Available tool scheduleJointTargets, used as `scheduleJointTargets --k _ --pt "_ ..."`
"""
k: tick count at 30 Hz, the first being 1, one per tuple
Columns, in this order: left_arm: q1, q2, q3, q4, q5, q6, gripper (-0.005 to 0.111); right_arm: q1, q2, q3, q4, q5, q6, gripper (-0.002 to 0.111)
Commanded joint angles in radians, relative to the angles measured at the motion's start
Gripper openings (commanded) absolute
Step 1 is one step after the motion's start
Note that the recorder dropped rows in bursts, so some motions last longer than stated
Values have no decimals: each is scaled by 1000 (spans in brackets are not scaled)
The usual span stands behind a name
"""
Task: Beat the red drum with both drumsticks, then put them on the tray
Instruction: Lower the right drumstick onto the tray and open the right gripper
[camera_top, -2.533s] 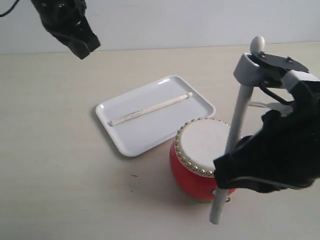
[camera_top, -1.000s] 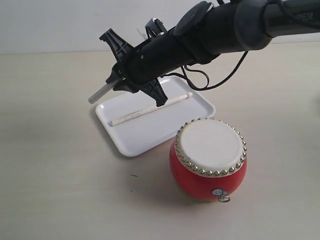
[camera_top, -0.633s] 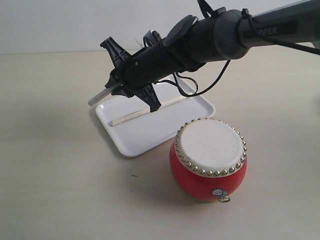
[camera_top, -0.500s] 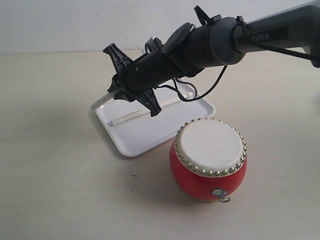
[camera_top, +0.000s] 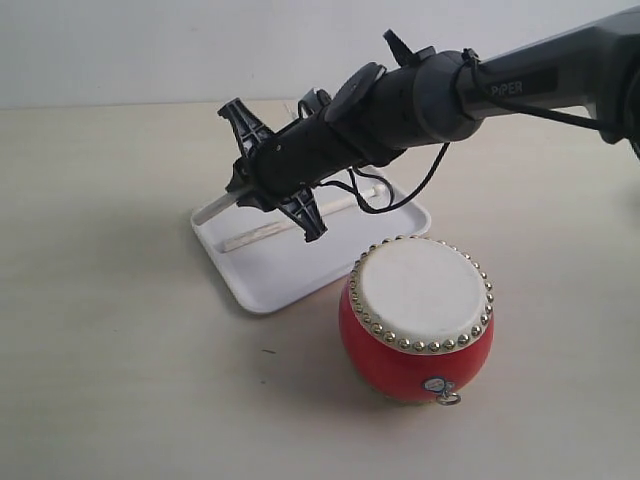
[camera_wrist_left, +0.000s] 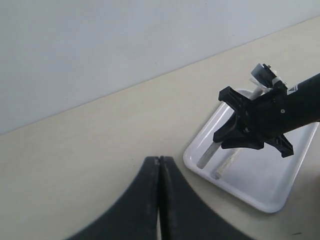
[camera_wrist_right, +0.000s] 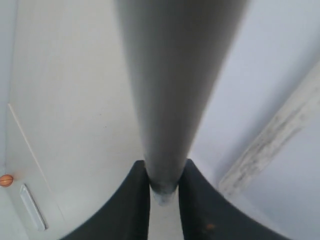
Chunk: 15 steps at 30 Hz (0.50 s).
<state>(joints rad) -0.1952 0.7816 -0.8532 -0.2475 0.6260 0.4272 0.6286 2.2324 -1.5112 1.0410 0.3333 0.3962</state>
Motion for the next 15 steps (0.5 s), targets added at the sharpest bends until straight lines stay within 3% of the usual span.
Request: scheduleJointTargets --k 1,7,15 --pt "-7 -7 4 2 -18 -9 0 -6 6 -6 -14 -8 17 17" --pt "-7 -7 4 2 -18 -9 0 -6 6 -6 -14 -29 17 34" --pt "-7 -7 4 4 -18 -9 0 -6 6 -6 -14 -37 17 37"
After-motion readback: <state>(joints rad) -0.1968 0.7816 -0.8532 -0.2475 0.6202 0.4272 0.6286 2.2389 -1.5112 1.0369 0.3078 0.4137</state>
